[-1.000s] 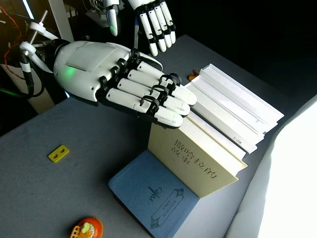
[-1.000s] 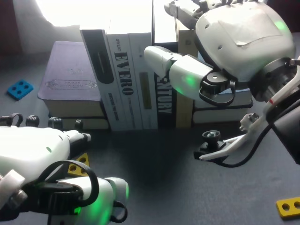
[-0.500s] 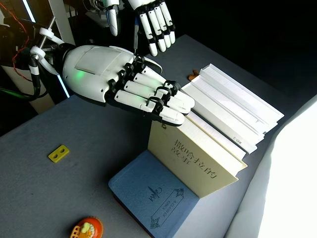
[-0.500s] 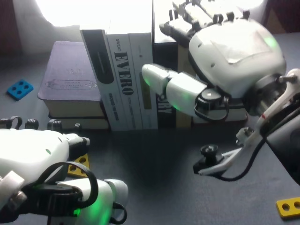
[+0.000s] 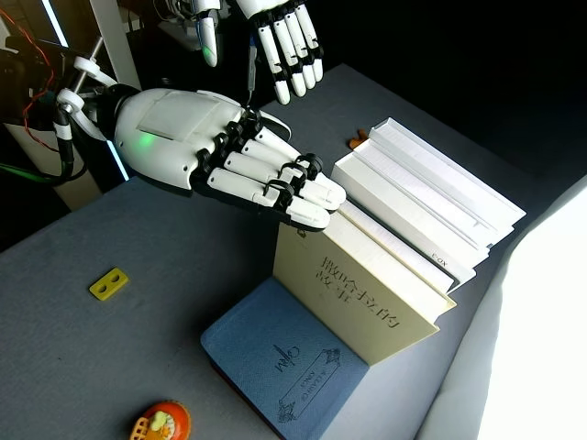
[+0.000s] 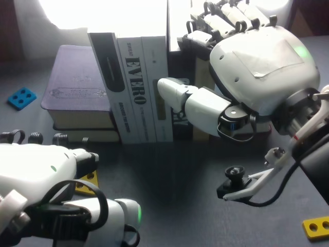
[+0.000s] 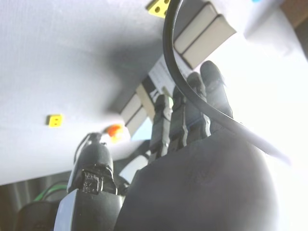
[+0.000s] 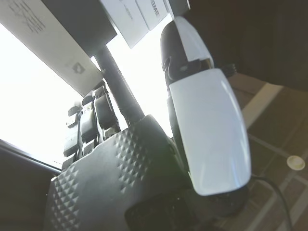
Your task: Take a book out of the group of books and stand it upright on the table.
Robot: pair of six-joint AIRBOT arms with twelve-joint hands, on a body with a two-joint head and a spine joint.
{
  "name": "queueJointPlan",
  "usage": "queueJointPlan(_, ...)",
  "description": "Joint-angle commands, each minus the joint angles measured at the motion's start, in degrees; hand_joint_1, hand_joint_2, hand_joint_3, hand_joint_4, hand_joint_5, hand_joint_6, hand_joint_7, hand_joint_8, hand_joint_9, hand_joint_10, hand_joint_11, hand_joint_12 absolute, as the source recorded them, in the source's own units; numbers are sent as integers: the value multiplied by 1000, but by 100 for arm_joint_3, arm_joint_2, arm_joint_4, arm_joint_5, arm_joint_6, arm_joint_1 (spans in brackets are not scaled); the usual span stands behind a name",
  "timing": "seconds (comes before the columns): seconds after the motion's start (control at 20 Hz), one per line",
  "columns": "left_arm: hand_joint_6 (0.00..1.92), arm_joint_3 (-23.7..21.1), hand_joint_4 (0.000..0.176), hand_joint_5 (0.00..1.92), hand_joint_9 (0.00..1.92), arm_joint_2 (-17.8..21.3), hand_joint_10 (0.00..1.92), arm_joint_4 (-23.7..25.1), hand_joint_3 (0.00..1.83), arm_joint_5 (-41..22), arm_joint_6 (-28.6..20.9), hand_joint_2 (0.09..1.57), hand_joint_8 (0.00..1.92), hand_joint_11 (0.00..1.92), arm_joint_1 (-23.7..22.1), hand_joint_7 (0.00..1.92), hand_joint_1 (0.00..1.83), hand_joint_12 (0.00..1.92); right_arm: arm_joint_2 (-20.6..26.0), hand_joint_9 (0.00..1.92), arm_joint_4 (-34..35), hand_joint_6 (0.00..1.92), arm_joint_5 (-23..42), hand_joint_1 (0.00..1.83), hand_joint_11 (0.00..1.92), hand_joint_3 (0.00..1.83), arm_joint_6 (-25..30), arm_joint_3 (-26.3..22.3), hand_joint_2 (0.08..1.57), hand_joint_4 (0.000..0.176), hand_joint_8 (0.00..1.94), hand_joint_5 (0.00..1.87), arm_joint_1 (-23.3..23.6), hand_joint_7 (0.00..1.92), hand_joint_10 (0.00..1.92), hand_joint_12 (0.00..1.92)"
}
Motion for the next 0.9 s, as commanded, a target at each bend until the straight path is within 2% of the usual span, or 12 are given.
queueJointPlan(0.0, 3, -40, 45, 137, 84, 12, 5, 410, 0, 35, -22, 1298, 5, 0, -21, 107, 20, 304, 52, 0, -380, 283, 342, 0, 0, 0, -17, -65, 1235, 0, 1, 642, -2, 43, 0, 0)
queueJointPlan(0.05, 2, -53, 44, 138, 70, 12, 2, 409, 0, 24, -22, 1296, 2, 0, -14, 102, 40, 281, 102, 0, -456, 293, 344, 0, 0, 0, -23, -133, 1234, 0, 0, 666, -27, 8, 0, 0)
queueJointPlan(0.15, 0, -61, 56, 126, 64, 12, 0, 407, 0, 17, -22, 1294, 0, 0, -8, 90, 3, 287, 162, 0, -561, 364, 369, 0, 0, 0, -33, -215, 1236, 0, 0, 662, -80, 0, 0, 0)
queueJointPlan(0.25, 1, -61, 53, 123, 71, 12, 1, 407, 1, 17, -22, 1299, 1, 0, -8, 84, 0, 306, 246, 0, -562, 380, 368, 0, 0, 3, -72, -315, 1243, 0, 1, 646, -125, 2, 0, 0)
queueJointPlan(0.3, 1, -65, 48, 107, 73, 11, 1, 407, 2, 17, -22, 1303, 1, 0, -10, 84, 0, 330, 292, 0, -562, 454, 368, 0, 0, 1, -109, -388, 1243, 0, 0, 637, -153, 13, 0, 0)
queueJointPlan(0.5, 5, -76, 39, 120, 62, 9, 4, 407, 0, 20, -22, 1303, 2, 0, -35, 74, 0, 194, 468, 0, -741, 475, 452, 0, 0, 0, -254, -795, 1232, 0, 0, 601, -447, 0, 0, 0)
queueJointPlan(0.55, 8, -79, 46, 134, 74, 9, 6, 407, 0, 25, -22, 1296, 5, 0, -37, 90, 0, 237, 472, 0, -741, 474, 483, 0, 0, 0, -298, -882, 1231, 0, 0, 595, -537, 0, 0, 0)
queueJointPlan(0.85, 1, -80, 36, 108, 66, 9, 0, 416, 2, 112, -19, 1297, 0, 0, -34, 67, 0, 313, 539, 0, -739, 473, 610, 0, 0, 0, -469, -1386, 1234, 0, 0, 599, -924, 0, 0, 0)
